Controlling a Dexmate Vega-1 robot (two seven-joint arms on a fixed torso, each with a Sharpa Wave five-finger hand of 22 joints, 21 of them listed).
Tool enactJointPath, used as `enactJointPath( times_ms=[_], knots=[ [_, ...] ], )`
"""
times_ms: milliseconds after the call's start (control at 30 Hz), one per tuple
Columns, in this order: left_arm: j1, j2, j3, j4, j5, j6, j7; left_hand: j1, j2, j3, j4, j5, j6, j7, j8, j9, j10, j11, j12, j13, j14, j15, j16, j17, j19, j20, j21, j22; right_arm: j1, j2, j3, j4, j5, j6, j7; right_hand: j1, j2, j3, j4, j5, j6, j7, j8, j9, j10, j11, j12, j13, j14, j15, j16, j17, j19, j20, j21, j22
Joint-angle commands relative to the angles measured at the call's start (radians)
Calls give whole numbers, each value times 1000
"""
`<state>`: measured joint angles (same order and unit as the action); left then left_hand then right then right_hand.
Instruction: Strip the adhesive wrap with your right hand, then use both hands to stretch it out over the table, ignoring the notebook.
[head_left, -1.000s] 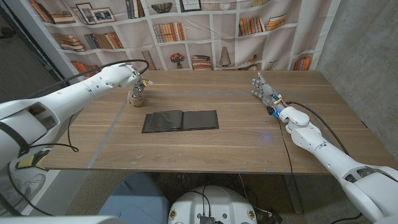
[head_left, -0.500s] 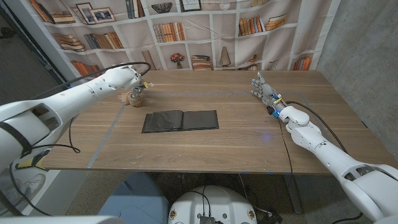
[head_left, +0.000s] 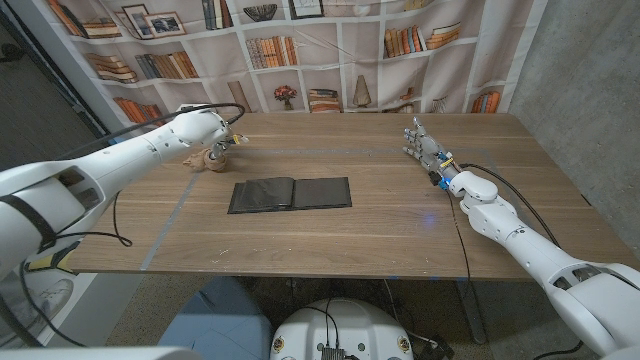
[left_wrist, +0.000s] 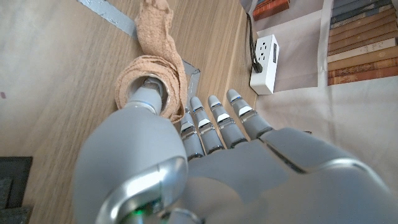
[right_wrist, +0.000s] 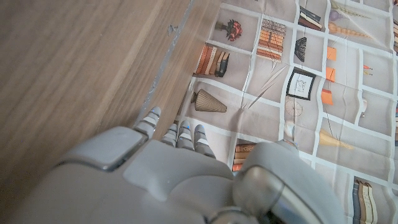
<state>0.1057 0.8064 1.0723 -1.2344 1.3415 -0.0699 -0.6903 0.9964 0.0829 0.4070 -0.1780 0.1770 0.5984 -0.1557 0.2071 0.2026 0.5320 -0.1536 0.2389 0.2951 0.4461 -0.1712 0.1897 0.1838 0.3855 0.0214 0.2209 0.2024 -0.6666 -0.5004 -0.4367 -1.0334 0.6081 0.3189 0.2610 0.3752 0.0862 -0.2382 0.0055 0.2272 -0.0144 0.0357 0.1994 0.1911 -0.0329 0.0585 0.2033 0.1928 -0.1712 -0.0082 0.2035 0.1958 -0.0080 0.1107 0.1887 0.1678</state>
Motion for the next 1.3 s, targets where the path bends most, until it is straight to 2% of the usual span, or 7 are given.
enactJointPath(
  times_ms=[33,467,667,700,867,967,1300],
  knots=[
    [-5,-10,14,10,7,3,-18,18,2,-2,3,4,-2,-4,2,2,1,-8,2,4,17,-7,12,6,11,-6,9,3,1,1,-3,2,1,-7,3,2,10,1,0,-1,3,-5,-1,1,3,-6,0,2,-22,-9,-2,1,2,2,0,3],
    [13,5,4,-4,-17,7,17,42,24,-23,12,7,45,0,22,4,85,-39,33,15,137,-45,77,29,44,-8,32,8,2,5,-10,-1,-5,-12,0,3,11,2,0,-1,6,-6,0,1,4,-8,0,2,-22,-9,-2,1,1,1,-1,3],
    [58,51,-44,-51,-78,-6,153,231,43,-64,-2,17,225,-2,89,18,336,-55,202,162,495,-70,306,197,134,-9,174,93,-4,2,-7,-15,-6,-11,-9,3,12,3,-1,-1,6,-7,0,1,3,-9,0,2,-23,-11,-2,1,1,0,-1,3],
    [65,56,-51,-56,-85,-5,169,268,42,-70,0,18,277,24,117,37,362,-50,246,208,531,-70,325,225,131,-7,208,123,-8,1,-5,-24,-4,-17,-16,3,12,3,-1,-1,6,-7,0,1,4,-10,0,2,-22,-11,-2,1,0,0,-1,3],
    [93,69,-73,-73,-95,8,218,348,49,-83,6,17,337,36,199,117,349,-41,322,332,705,-65,403,316,124,-18,323,217,-16,-6,-4,-38,-7,-17,-22,2,13,3,-1,-1,6,-7,0,1,4,-10,0,2,-22,-11,-2,1,1,0,-1,3],
    [114,81,-93,-88,-107,20,261,357,43,-87,8,13,344,21,233,145,348,-40,328,351,706,-64,388,314,121,-30,348,234,-21,-9,-3,-51,-4,-25,-28,2,13,3,0,-2,7,-7,0,1,5,-9,0,2,-22,-11,-2,2,0,0,-1,3],
    [209,109,-178,-160,-160,89,473,366,39,-91,10,11,327,21,267,182,339,-41,320,353,707,-65,372,319,113,-35,378,254,-27,-11,1,-64,-6,-17,-39,-1,13,3,0,-2,8,-9,0,1,3,-9,0,2,-22,-11,-2,2,0,-1,-1,3]
  ],
)
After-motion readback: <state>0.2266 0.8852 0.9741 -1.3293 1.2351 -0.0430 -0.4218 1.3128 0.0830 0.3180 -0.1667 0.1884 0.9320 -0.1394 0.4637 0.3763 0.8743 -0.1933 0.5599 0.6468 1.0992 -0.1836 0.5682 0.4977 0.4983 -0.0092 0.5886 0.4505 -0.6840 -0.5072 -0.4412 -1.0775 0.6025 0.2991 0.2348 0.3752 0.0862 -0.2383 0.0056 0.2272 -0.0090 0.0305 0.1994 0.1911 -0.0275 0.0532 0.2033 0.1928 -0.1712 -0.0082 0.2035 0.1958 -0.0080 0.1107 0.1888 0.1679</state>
